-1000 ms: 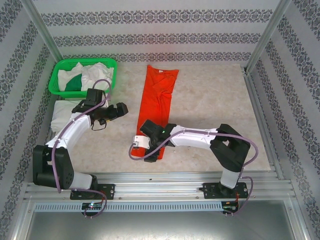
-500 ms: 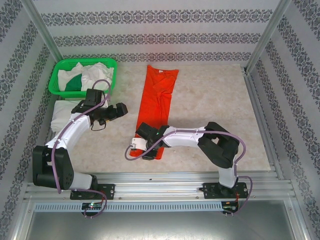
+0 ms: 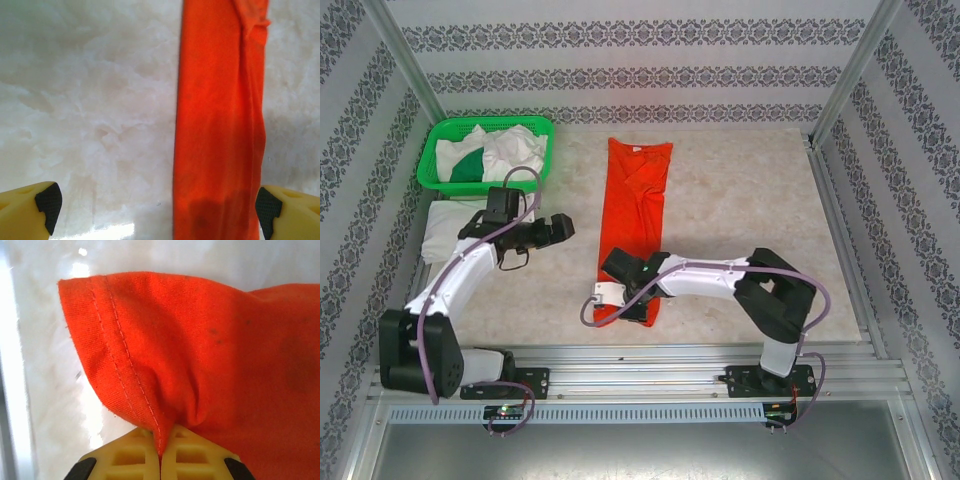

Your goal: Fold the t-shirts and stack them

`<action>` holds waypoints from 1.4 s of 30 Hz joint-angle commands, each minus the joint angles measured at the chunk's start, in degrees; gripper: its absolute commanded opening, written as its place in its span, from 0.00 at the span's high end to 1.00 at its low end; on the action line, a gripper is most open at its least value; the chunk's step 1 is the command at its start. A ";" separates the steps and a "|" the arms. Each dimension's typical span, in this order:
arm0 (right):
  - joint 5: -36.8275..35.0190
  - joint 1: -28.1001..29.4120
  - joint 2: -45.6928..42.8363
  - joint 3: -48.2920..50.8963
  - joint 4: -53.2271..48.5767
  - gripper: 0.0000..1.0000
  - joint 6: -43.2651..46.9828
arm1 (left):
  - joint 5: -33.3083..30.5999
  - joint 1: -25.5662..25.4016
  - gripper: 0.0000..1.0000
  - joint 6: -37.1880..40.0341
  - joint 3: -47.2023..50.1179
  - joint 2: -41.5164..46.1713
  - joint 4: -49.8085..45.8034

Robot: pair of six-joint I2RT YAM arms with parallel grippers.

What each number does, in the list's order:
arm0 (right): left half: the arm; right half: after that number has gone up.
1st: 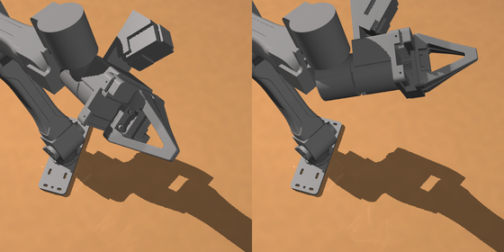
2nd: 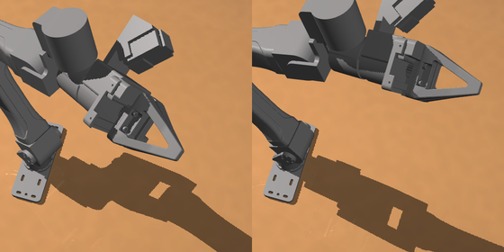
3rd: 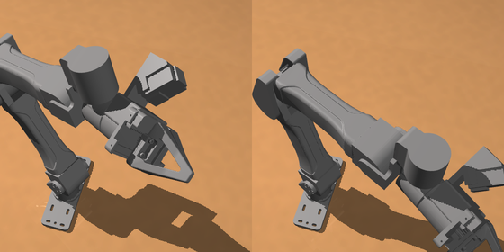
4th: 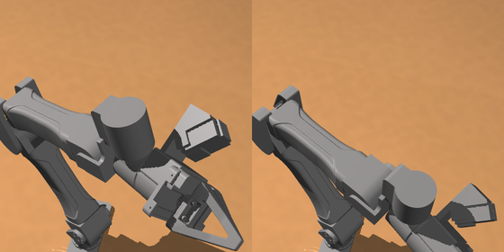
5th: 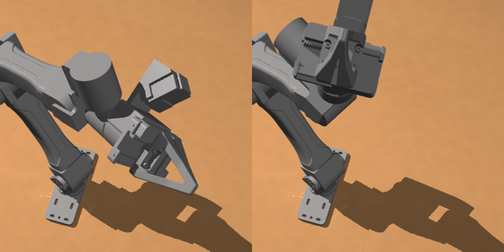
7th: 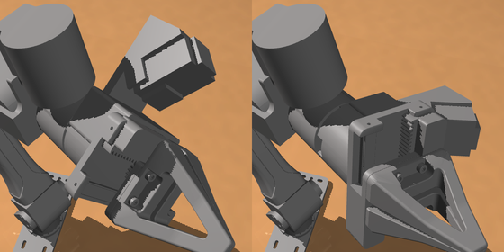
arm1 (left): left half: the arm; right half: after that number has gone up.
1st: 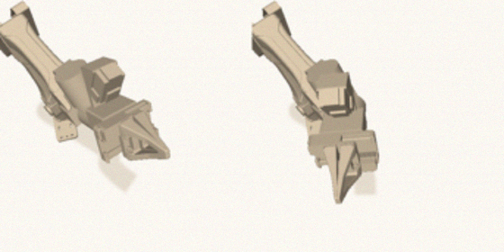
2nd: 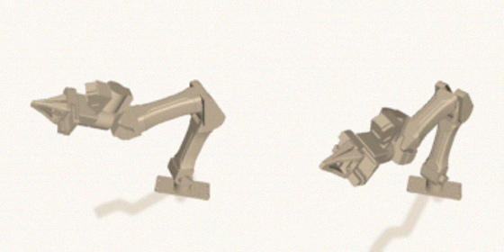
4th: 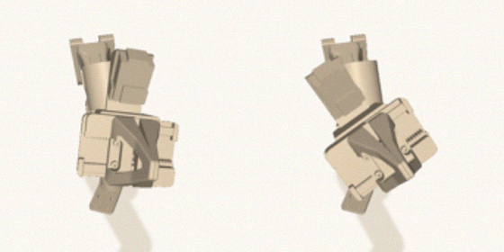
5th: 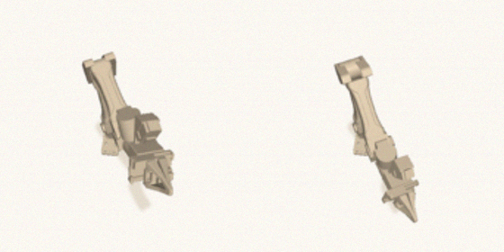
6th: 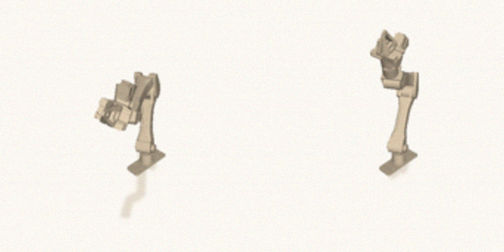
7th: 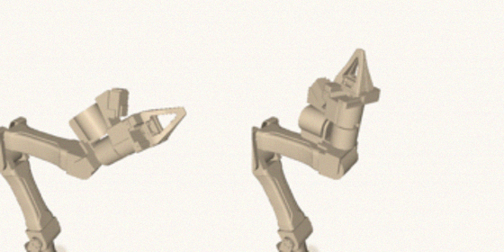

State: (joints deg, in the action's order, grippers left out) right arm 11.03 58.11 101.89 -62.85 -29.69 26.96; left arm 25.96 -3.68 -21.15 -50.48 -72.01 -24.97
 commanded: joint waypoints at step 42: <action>6.56 -24.75 14.03 -35.86 -14.84 1.00 11.78 | 16.34 -0.19 0.00 46.08 8.27 17.24 2.85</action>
State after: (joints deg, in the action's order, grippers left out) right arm 15.86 33.85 113.67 -96.40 -45.63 39.40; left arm 41.41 -3.68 23.83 -42.72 -55.40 -22.33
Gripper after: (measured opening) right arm 0.055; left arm 0.999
